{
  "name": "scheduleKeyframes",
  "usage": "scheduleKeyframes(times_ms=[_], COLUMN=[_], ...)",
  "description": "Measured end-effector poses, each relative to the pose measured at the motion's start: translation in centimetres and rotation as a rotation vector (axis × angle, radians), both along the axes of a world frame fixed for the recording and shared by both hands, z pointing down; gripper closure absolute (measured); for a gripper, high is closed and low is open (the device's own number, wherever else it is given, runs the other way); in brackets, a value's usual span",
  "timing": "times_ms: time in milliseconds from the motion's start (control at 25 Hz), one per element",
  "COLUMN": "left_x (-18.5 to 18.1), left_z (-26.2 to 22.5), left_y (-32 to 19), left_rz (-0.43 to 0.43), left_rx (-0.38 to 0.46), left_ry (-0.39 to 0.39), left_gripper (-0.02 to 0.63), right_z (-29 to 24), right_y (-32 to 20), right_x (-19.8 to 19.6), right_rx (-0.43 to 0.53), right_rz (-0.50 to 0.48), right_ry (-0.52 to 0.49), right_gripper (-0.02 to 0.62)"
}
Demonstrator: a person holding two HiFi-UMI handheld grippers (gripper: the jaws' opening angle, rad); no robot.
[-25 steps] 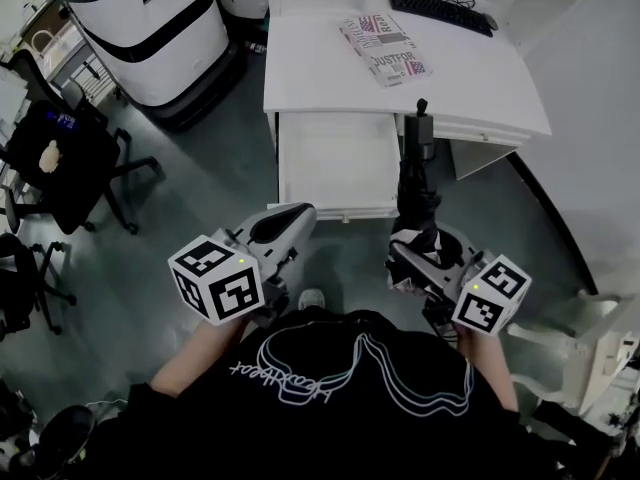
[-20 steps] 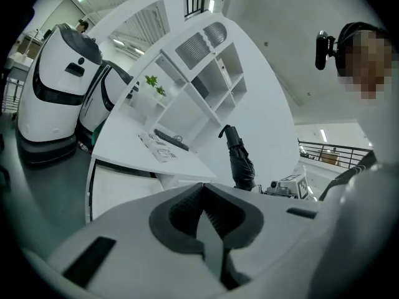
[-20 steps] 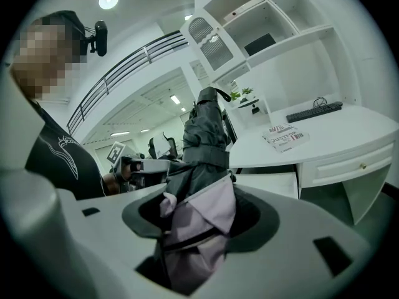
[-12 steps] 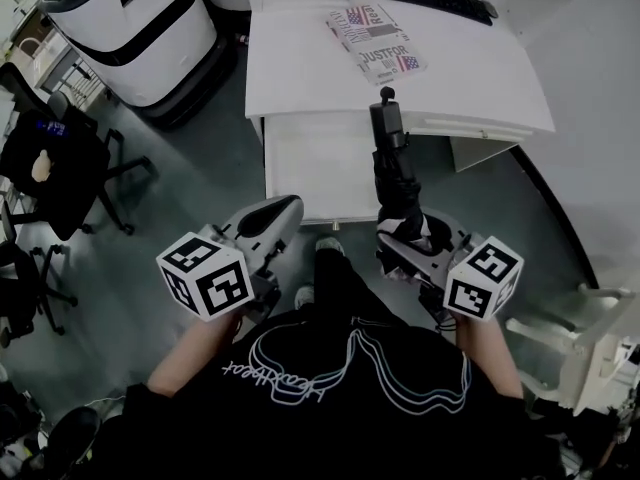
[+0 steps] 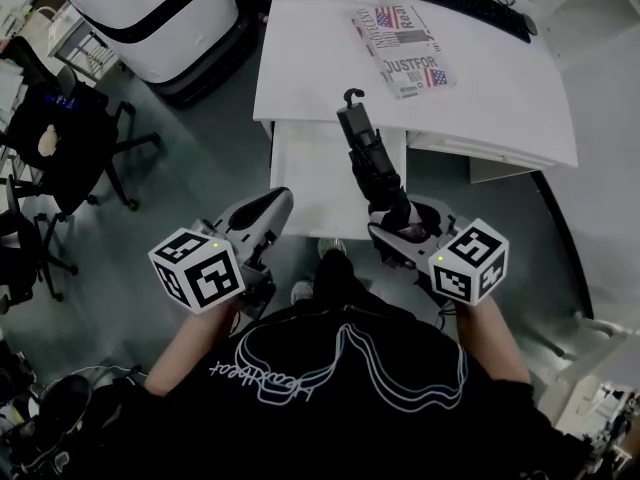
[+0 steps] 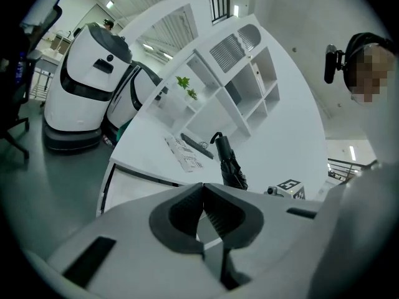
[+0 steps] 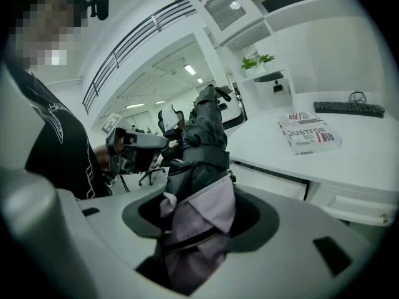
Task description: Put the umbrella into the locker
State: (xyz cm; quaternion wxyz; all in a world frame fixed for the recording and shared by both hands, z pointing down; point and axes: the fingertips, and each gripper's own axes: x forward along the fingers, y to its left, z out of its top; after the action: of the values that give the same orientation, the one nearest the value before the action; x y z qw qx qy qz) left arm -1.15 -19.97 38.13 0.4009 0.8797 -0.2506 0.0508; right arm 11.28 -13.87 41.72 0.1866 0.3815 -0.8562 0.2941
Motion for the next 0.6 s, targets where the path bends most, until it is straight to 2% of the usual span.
scheduleKeyframes(times_ms=[440,600], left_x=[-1.8,-2.9], left_z=[2.7,4.1], left_y=[-4.0,-5.3], left_rz=[-0.140,-0.205], left_rx=[-0.061,-0.108], left_ry=[-0.071,-0.071], left_gripper=[0.601,0.601], right_z=[7.0,9.6], right_y=[-4.0,-5.0], right_x=[-0.7,-1.1], right_rx=[-0.128,-0.168], right_rz=[-0.227,-0.301], right_ry=[0.100,0.131], right_gripper=[0.348,0.348])
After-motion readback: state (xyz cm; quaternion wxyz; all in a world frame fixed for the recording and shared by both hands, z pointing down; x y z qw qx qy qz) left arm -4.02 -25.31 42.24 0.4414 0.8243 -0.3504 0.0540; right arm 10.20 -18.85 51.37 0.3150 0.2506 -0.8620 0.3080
